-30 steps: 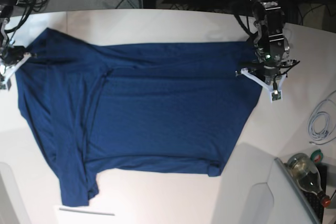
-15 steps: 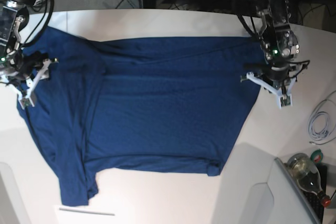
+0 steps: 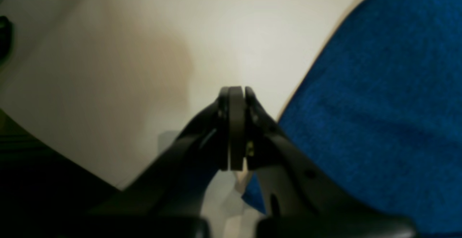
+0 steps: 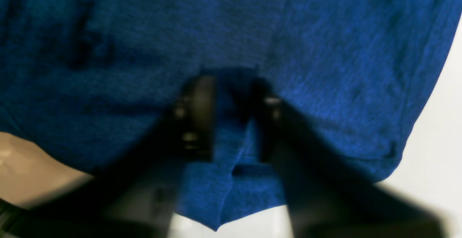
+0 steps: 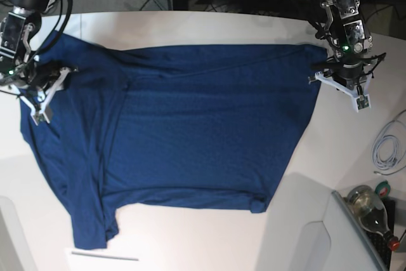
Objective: Layout the t-shirt on the table in an organized manner, then fold the t-shirt properly
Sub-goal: 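Drag the held corners outward with both grippers to smooth the shirt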
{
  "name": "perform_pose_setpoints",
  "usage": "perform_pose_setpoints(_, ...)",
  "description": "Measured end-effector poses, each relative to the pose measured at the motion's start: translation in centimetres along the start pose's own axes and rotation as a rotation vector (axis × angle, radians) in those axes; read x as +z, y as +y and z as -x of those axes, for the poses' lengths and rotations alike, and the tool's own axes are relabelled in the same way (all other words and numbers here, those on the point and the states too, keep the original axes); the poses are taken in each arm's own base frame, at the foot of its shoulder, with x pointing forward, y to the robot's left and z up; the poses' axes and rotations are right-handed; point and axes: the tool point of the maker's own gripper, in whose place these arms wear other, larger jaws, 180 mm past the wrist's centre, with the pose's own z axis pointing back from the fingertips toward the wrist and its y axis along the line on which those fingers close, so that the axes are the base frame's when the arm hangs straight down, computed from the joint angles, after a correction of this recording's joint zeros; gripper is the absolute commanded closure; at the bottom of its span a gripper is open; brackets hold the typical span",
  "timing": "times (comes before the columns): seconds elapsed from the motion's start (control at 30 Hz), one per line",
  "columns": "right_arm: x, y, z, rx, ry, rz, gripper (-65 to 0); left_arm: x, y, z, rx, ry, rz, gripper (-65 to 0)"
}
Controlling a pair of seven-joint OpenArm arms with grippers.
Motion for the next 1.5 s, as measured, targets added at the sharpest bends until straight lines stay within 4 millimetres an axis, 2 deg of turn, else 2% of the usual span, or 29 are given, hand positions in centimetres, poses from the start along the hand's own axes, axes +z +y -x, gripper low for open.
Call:
perform_pose_setpoints(0.1,0.1,0.0,0.4,0.002,0.005,0.002,-1.7,0.0,1.1,0.1,0.016,0.002,-0.024,0.0)
perform_pose_setpoints(0.13,0.4,-0.1,0.7,0.007,0.012,0.008,-0.2,0.0,1.4,0.1,0.018,0.002,-0.03,0.0)
perform_pose_setpoints(0.37,4.1,-0.9,1.1,0.08,0.009,0.095,0.0,-0.1,2.9,-0.3,0.032,-0.004,-0.061,0.0)
perform_pose_setpoints(0.47,4.8,-0.9,1.5,0.094,0.017,0.111,0.0,-0.1,3.2,-0.4,0.024,-0.008,-0.067,0.0)
perform_pose_setpoints(0.53,4.8,-0.8,2.2,0.093,0.03,0.108,0.0,0.0,2.8,-0.2,0.029,-0.001,-0.061,0.0)
perform_pose_setpoints(0.6,4.8,-0.8,2.5,0.094,0.043,0.109,0.0,0.0,1.4,0.3,0.048,0.008,-0.024,0.0)
perform_pose_setpoints(0.7,4.8,-0.9,2.2,0.098,0.036,0.111,0.0,0.5,-1.0,1.8,0.093,0.037,0.068,0.0)
perform_pose_setpoints(0.77,5.2,-0.8,2.4,0.104,0.032,0.117,0.0,0.9,-1.7,3.2,0.13,0.066,0.105,0.0)
perform_pose_setpoints(0.9,6.3,-0.7,3.1,0.125,0.03,0.135,0.0,1.4,-1.9,4.9,0.179,0.103,0.137,0.0)
perform_pose_setpoints(1.0,6.3,-0.6,3.7,0.126,0.045,0.133,0.0,1.4,-2.0,5.2,0.173,0.11,0.14,0.0)
perform_pose_setpoints(1.13,6.4,-0.4,5.0,0.126,0.07,0.127,0.0,0.3,-2.0,6.8,0.142,0.16,0.117,0.0)
perform_pose_setpoints(1.23,6.3,0.0,5.7,0.15,0.087,0.108,0.0,-0.4,-1.1,7.8,0.093,0.191,0.087,0.0)
perform_pose_setpoints(1.37,6.3,0.1,6.3,0.15,0.1,0.105,0.0,-0.6,-0.2,7.6,0.073,0.187,0.066,0.0)
perform_pose_setpoints(1.5,6.6,0.2,8.4,0.152,0.162,0.101,0.0,-0.7,-0.1,7.1,0.069,0.175,0.07,0.0)
